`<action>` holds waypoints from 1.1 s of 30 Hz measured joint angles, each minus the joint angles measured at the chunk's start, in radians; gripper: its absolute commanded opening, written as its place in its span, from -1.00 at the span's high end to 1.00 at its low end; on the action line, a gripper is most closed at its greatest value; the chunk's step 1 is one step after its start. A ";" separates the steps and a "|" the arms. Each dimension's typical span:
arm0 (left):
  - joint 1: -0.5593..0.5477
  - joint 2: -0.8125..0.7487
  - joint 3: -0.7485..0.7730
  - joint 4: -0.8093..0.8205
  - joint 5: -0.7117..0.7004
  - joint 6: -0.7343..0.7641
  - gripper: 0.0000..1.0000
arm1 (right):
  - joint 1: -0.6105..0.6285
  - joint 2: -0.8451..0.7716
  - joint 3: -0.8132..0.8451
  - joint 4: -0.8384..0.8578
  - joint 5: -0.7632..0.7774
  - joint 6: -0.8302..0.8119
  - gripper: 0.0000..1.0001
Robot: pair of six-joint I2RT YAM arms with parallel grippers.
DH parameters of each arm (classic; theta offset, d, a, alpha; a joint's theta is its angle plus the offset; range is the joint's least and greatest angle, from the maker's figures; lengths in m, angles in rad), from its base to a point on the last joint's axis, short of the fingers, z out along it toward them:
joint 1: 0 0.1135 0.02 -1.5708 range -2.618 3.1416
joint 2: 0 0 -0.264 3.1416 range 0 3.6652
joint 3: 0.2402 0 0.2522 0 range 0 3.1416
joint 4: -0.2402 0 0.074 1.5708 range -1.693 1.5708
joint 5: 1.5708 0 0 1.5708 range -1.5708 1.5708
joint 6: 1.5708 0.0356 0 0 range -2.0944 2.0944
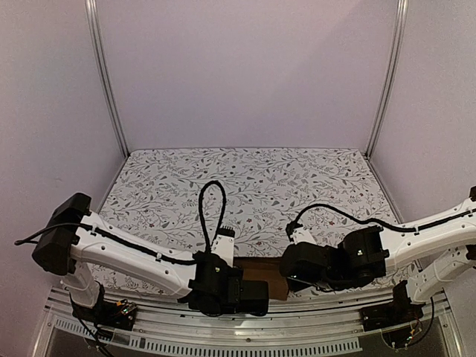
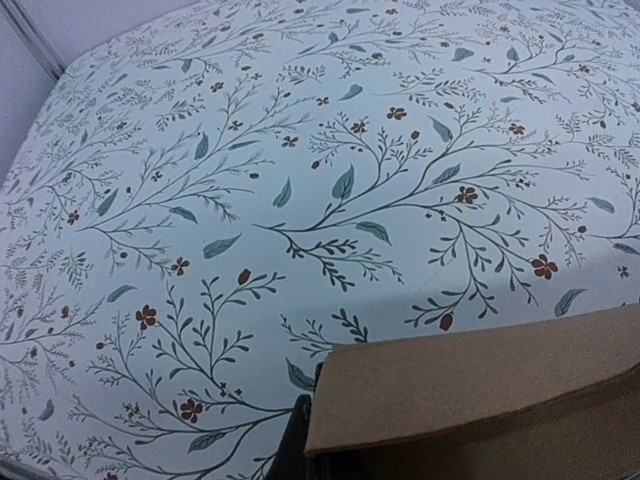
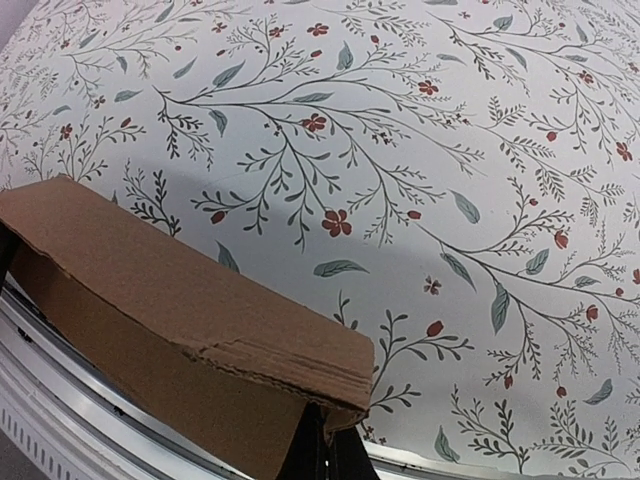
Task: Fold the paper box
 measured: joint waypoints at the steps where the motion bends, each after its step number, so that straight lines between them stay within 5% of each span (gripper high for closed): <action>1: -0.002 -0.001 -0.001 -0.007 0.002 -0.007 1.00 | -0.003 0.010 0.004 0.005 0.007 -0.005 1.00; 33: -0.013 -0.001 -0.002 -0.055 -0.001 -0.069 1.00 | -0.022 0.012 -0.080 0.176 0.074 -0.021 1.00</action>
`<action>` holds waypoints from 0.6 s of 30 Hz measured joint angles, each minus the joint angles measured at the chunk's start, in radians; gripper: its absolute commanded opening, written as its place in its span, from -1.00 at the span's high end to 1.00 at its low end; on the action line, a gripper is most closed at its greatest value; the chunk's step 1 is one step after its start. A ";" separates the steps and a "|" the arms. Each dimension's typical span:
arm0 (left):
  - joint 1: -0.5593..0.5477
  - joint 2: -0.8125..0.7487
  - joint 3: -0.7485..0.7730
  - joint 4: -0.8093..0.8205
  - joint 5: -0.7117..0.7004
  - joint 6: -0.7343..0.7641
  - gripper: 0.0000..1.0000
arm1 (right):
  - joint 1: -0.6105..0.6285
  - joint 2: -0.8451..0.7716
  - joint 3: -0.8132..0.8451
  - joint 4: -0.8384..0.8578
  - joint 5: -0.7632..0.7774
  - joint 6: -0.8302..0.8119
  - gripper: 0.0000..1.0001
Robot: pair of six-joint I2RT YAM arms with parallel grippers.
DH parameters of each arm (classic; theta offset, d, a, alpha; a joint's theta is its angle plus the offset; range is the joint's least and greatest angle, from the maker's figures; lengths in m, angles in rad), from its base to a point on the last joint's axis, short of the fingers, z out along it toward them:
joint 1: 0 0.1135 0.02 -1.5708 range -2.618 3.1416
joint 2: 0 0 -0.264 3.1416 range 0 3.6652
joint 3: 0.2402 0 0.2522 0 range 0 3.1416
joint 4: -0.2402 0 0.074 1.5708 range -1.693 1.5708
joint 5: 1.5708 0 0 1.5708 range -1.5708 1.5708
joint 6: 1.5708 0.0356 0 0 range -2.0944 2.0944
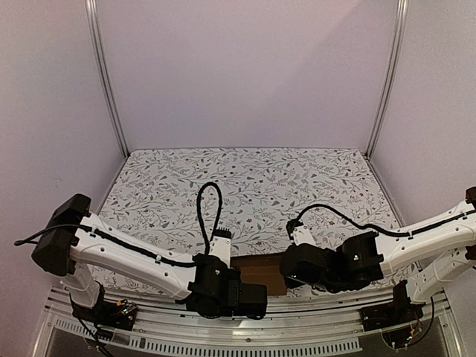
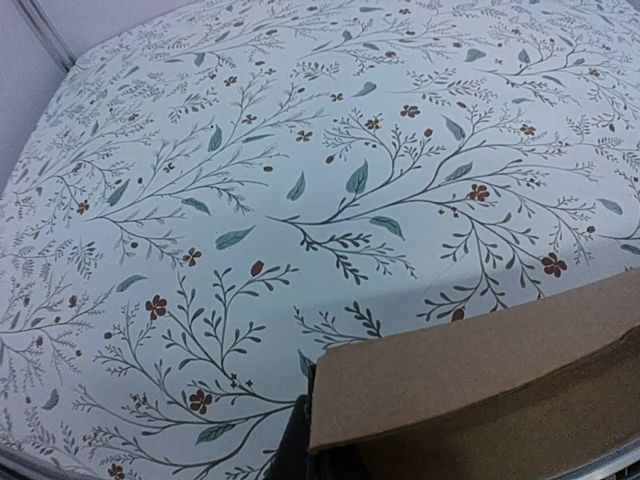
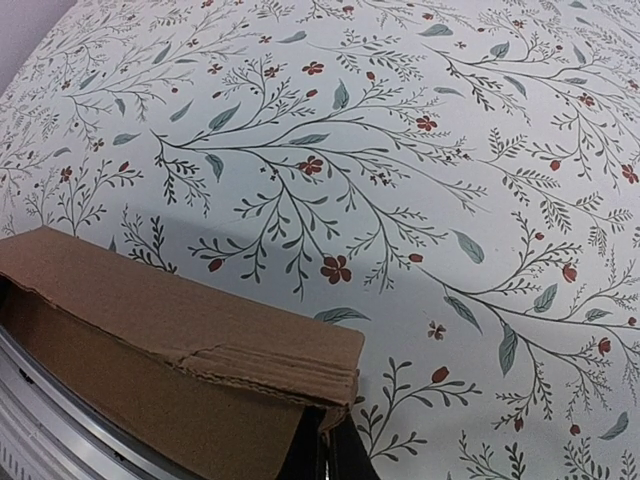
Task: Fold the paper box
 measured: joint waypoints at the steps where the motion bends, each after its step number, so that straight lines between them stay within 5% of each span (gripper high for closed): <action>1: 0.001 0.000 0.000 0.000 0.000 0.000 1.00 | 0.001 0.000 0.000 0.000 0.003 -0.003 1.00; 18: 0.160 -0.100 -0.128 0.259 0.001 0.217 1.00 | -0.127 0.071 -0.056 0.317 0.060 -0.296 1.00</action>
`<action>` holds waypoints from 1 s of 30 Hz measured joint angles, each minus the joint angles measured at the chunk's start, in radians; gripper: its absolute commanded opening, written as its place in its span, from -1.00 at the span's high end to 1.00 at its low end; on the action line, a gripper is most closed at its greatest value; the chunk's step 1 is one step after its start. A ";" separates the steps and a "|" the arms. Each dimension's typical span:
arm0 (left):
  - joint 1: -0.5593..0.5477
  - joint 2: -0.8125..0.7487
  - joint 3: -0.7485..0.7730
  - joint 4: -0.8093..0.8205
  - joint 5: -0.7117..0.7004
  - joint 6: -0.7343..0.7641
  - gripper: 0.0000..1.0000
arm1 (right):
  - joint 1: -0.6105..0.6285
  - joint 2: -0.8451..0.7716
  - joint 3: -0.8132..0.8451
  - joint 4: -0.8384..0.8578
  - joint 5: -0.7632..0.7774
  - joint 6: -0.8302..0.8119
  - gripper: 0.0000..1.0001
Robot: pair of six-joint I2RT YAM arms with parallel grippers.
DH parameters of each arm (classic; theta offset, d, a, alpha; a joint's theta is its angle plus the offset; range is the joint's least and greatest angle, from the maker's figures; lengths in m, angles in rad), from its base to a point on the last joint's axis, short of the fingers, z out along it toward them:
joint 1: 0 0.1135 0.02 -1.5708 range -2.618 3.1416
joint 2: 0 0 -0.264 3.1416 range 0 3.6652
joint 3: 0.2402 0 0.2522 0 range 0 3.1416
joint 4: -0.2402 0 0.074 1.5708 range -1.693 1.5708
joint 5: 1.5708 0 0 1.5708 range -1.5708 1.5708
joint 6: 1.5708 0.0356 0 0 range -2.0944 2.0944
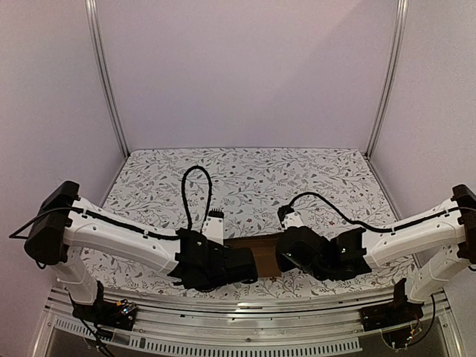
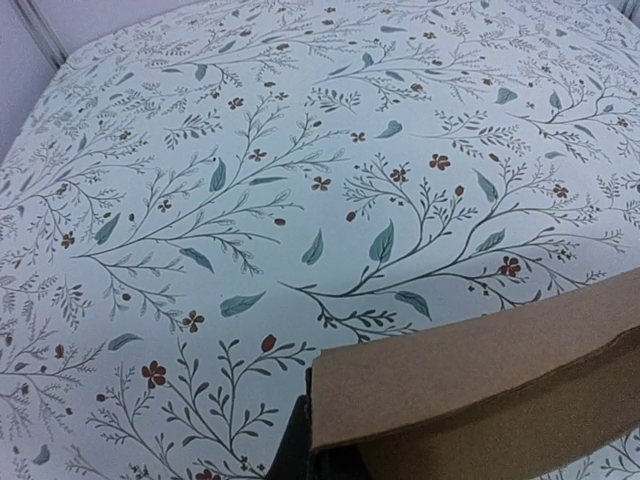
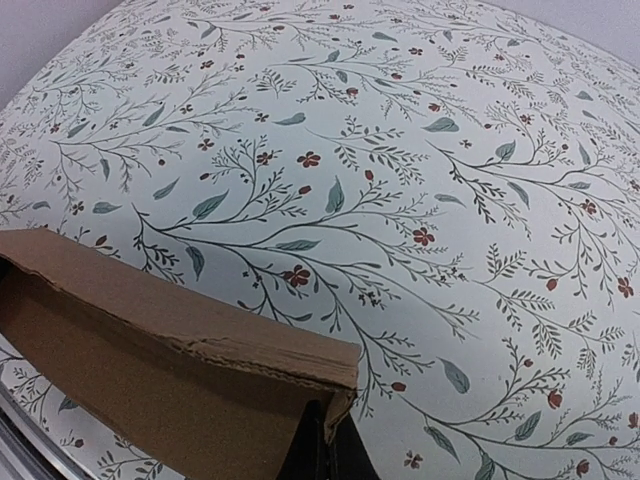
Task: Fold the paper box
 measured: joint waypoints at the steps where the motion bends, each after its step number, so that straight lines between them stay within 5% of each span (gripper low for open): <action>1: 0.011 0.000 -0.002 0.016 0.001 0.019 1.00 | -0.014 0.006 -0.002 0.022 0.000 -0.024 1.00; 11: 0.108 -0.004 -0.064 0.266 -0.005 0.200 1.00 | -0.139 0.095 -0.032 0.304 -0.004 -0.277 1.00; 19: 0.111 -0.002 -0.068 0.275 -0.012 0.203 1.00 | -0.145 0.103 -0.059 0.402 -0.041 -0.315 0.47; 30: 0.110 0.029 -0.036 0.273 -0.021 0.169 1.00 | -0.142 -0.057 -0.103 0.309 -0.141 -0.311 0.16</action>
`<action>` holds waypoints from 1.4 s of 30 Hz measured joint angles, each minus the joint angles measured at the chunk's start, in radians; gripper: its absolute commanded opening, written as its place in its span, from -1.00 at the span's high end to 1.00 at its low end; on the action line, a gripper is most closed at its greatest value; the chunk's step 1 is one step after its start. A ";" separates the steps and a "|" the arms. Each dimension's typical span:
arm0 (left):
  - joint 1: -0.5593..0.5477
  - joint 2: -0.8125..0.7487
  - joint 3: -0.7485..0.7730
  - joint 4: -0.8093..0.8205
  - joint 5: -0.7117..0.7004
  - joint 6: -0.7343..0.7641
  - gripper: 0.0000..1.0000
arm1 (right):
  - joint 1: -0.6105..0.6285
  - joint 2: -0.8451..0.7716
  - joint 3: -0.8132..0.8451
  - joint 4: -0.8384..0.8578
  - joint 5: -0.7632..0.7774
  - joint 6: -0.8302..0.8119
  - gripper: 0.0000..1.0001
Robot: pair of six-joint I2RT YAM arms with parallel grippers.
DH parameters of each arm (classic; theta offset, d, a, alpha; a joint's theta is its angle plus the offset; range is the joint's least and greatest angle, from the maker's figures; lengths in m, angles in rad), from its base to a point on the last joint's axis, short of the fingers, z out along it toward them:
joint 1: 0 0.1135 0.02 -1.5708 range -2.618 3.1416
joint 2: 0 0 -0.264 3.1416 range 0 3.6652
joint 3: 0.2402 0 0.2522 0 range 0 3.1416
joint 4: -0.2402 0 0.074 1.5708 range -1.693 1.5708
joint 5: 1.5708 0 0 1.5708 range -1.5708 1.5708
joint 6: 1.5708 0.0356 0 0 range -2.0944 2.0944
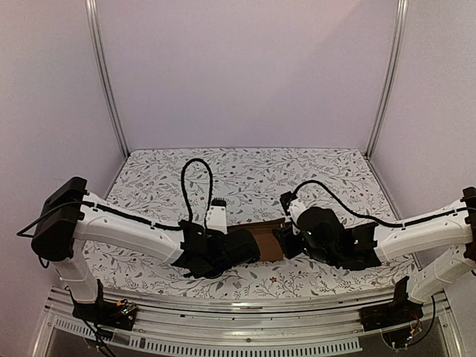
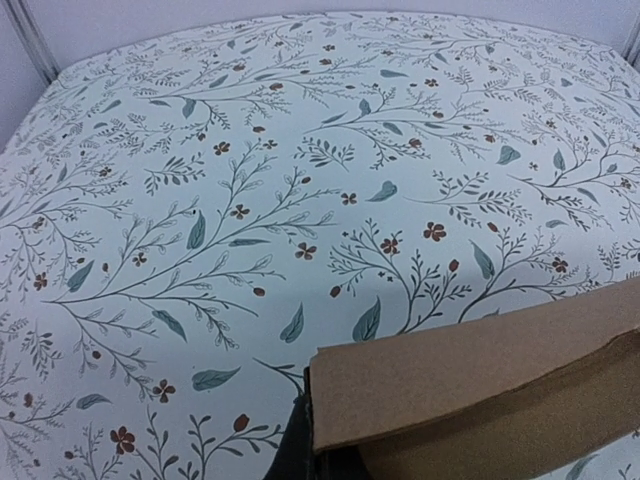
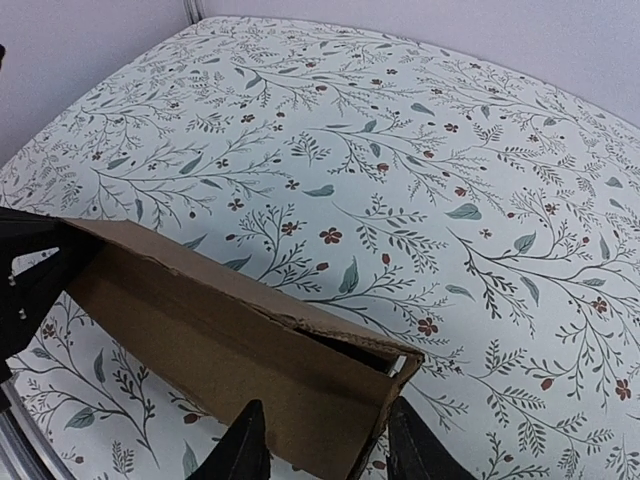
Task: Fold the paper box
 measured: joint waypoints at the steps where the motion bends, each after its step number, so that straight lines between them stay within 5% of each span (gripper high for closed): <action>1: 0.000 0.003 0.003 0.001 0.000 -0.002 1.00 | 0.002 -0.029 0.000 -0.014 -0.006 0.000 0.13; 7: 0.000 0.010 0.010 0.003 -0.001 -0.011 1.00 | 0.005 -0.182 0.012 -0.100 -0.017 -0.013 0.14; 16: 0.000 0.010 0.010 0.004 -0.002 -0.012 1.00 | -0.035 -0.163 0.217 -0.236 -0.025 -0.071 1.00; 28: 0.000 0.012 0.011 0.005 -0.002 -0.020 1.00 | -0.154 0.062 0.296 -0.303 -0.140 -0.069 1.00; 42: -0.001 0.023 0.023 0.002 -0.006 -0.037 1.00 | -0.091 0.008 0.078 -0.124 -0.158 0.108 1.00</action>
